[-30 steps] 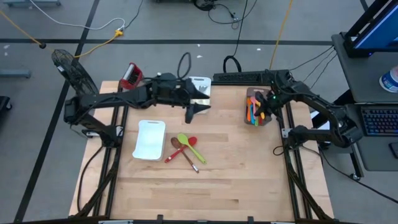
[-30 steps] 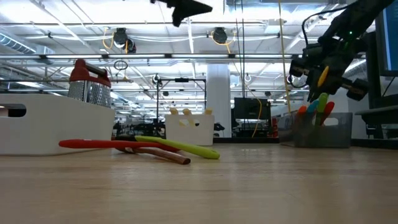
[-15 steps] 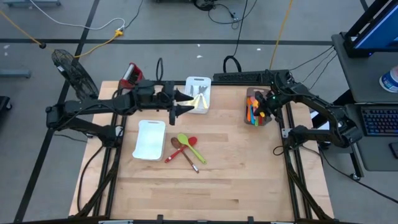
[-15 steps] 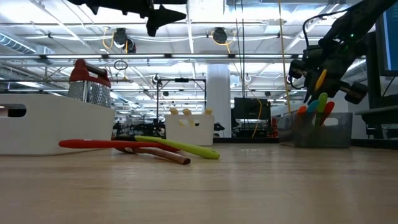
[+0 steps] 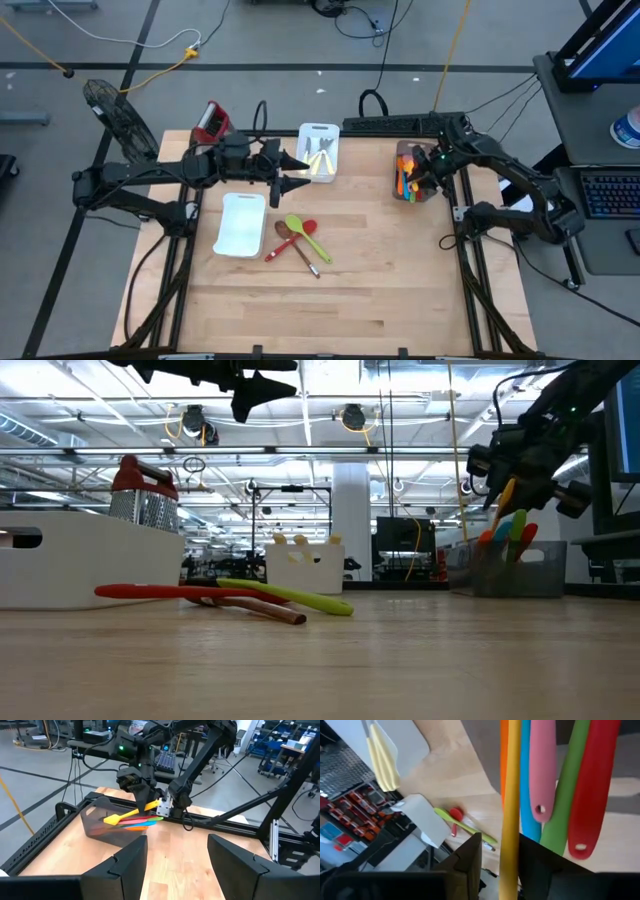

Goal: Pick & Place Kitchen Items
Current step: Put the yellow spatula into the black bin, then put the green serving spoon into the bottom white bin

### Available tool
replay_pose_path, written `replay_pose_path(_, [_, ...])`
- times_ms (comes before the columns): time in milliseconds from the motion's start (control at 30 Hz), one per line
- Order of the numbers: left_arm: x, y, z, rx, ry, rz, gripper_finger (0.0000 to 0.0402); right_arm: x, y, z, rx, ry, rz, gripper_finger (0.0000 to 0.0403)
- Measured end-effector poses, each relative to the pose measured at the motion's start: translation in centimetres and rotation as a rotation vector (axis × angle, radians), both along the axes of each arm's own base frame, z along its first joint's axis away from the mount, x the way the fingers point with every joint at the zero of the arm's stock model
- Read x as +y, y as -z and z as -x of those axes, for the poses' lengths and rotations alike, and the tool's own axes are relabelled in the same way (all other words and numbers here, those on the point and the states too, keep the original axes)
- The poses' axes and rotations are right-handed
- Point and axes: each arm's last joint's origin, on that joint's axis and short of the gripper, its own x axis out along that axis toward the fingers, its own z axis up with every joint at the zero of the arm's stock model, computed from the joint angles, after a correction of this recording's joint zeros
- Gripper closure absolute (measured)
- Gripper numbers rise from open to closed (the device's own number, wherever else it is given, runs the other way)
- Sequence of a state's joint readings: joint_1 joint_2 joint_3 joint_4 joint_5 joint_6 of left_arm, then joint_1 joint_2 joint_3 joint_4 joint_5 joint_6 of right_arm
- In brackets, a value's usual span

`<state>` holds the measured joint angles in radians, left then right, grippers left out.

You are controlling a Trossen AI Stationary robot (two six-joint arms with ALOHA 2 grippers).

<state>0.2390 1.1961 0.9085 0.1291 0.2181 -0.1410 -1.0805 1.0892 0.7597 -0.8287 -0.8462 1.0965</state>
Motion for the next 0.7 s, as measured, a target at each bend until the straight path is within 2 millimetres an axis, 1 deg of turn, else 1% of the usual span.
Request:
replay_pose_path(133, [-0.2, 0.0, 0.0, 0.002, 0.007, -0.001, 0.0188, 0.7, -0.9, 0.4, -0.018, 0.029, 0.005, 0.0303])
replay_pose_path(433, [-0.8, 0.0, -0.2, 0.006, 0.033, -0.006, 0.0188, 3.2, -2.9, 1.6, -0.069, 0.062, 0.031, 0.0323])
replay_pose_path(600, [-1.4, 0.1, -0.3, 0.006, 0.057, -0.006, 0.0188, 4.5, -4.1, 2.1, -0.126, 0.067, 0.103, 0.0332])
replay_pose_path(700, [-1.8, 0.1, -0.3, 0.006, 0.07, -0.006, 0.0188, 5.2, -5.0, 2.1, -0.189, 0.035, 0.198, 0.0336])
